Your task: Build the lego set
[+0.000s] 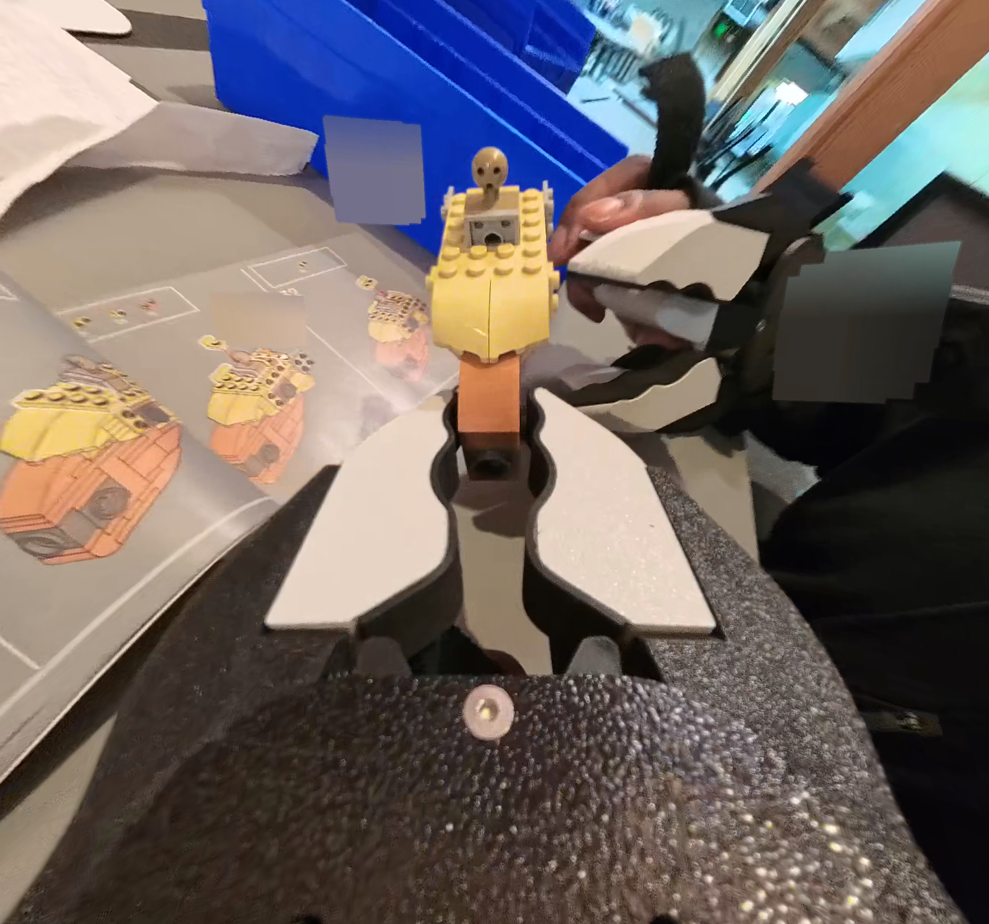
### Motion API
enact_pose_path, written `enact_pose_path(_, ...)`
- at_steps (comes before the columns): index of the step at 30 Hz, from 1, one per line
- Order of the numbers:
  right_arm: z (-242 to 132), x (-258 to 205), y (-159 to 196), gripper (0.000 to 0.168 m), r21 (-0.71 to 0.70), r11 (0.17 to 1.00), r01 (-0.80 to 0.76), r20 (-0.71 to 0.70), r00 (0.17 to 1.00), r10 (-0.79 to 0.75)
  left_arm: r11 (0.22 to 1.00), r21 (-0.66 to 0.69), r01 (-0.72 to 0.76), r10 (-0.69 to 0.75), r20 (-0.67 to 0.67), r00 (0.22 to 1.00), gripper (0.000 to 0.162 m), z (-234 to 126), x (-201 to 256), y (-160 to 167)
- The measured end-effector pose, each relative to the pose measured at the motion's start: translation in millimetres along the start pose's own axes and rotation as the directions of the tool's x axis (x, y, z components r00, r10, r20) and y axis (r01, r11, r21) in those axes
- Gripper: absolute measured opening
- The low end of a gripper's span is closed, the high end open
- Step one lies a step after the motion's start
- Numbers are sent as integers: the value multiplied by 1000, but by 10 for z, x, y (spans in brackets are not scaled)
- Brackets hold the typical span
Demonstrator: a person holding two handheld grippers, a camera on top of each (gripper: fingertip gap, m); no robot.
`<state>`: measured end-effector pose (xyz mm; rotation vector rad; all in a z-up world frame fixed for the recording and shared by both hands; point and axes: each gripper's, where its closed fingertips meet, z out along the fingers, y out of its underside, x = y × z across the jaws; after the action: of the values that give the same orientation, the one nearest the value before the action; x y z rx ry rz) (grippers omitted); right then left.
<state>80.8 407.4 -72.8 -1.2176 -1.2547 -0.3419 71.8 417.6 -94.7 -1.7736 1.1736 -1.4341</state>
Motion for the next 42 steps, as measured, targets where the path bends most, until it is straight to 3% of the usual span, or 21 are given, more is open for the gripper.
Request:
enact_pose_path(9,-3,-26,-19,42,10,999,-39,5,999,39,979,39,201,-192,-167,967,22,-23,71,-33)
enact_pose_path(14,-1,-27,8,42,5,999,-53,7,999,53,975,34,218,-210,-161,964,21,-12,41,-19)
enact_pose_path(21,25,-57,42,49,-31,996,81,-26,996,-82,995,-98,8,-2,70,998,22,18,-136,164)
enact_pose_path(28,111,-169,137,59,-112,951,287,-23,956,-291,984,-164,-65,85,117,989,22,51,-138,247)
enact_pose_path(34,171,-225,162,63,-141,936,321,-2,946,-325,966,-208,-154,192,174,966,23,63,-169,278)
enact_pose_path(42,224,-274,198,61,-183,917,354,2,933,-360,907,-252,-339,401,263,878,22,62,-180,223)
